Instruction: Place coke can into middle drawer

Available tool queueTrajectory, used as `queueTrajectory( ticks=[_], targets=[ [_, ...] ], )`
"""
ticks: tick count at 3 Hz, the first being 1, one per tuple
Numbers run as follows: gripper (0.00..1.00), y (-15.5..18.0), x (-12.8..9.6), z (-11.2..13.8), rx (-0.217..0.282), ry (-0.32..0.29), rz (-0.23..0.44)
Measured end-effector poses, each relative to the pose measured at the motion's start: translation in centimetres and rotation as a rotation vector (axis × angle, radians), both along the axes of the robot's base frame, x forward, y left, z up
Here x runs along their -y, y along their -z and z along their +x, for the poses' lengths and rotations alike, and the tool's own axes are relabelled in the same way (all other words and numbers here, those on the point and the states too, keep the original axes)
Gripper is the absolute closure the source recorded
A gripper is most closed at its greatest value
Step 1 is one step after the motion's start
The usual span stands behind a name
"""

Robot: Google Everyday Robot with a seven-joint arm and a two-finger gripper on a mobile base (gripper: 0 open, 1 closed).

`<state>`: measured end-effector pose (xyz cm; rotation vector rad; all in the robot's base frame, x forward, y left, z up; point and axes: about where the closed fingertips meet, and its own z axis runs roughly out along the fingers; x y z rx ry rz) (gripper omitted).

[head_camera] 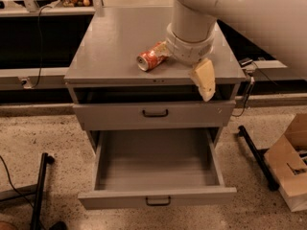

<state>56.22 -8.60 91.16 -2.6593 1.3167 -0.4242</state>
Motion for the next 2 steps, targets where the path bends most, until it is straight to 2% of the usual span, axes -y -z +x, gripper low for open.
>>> queueTrajectory(
  ticks=[1,2],
  targets=[
    [0.0,2.74,-2.78,3.51,-0.013,-0.141,-0.045],
    [0.0,2.74,-2.78,3.51,-0.013,-0.141,-0.045]
  ],
)
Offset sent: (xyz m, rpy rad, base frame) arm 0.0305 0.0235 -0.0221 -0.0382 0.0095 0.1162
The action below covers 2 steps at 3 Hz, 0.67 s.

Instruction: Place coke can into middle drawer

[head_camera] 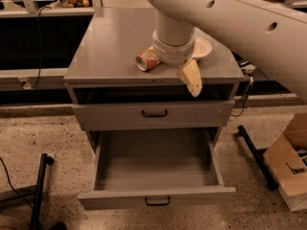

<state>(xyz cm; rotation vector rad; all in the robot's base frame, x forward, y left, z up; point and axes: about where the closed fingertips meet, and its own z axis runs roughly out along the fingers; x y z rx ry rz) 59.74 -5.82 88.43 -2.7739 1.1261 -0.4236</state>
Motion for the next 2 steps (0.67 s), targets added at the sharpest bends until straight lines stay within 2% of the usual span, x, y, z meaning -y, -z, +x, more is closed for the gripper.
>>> queueTrajectory(
  ticks=[1,2],
  targets=[
    [0.0,-0.3,-0.5,0.6,0.004,-0.011,-0.016],
    [0.0,-1.2,-1.6,2.3,0.011,-0.05,-0.06]
  ],
)
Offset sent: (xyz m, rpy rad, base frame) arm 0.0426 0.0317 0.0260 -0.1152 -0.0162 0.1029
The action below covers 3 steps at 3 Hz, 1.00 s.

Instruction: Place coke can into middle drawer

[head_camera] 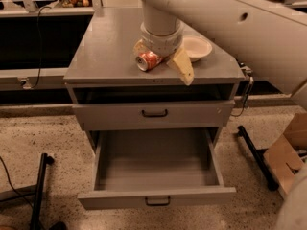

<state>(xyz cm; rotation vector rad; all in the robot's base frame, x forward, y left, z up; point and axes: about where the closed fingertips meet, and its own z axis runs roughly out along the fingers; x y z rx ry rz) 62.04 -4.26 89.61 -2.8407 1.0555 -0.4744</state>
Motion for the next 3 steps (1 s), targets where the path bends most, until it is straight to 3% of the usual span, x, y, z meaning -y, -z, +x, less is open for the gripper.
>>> queueTrajectory(
  ticks=[2,3],
  targets=[
    [0.0,-2.1,-0.9,5.2,0.022,-0.04,-0.059],
    [0.0,-2.0,-1.5,8.4,0.039,-0.05,-0.045]
  ],
)
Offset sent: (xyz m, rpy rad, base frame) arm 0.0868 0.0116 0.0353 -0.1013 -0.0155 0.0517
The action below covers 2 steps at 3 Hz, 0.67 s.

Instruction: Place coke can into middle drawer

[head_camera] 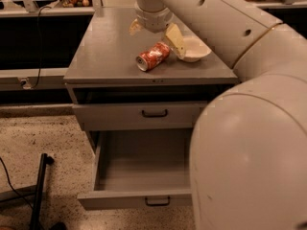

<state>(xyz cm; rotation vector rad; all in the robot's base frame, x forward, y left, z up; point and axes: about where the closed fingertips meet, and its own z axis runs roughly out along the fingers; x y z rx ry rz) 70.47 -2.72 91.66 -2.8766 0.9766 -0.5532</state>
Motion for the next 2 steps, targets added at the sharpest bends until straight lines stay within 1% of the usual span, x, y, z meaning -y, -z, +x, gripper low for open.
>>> queueTrajectory(
  ticks=[1,2],
  targets=[
    [0.0,1.9,0.1,2.7,-0.01,0.036,0.033],
    [0.0,3.9,0.1,3.8,-0.053,0.109,0.093]
  ],
)
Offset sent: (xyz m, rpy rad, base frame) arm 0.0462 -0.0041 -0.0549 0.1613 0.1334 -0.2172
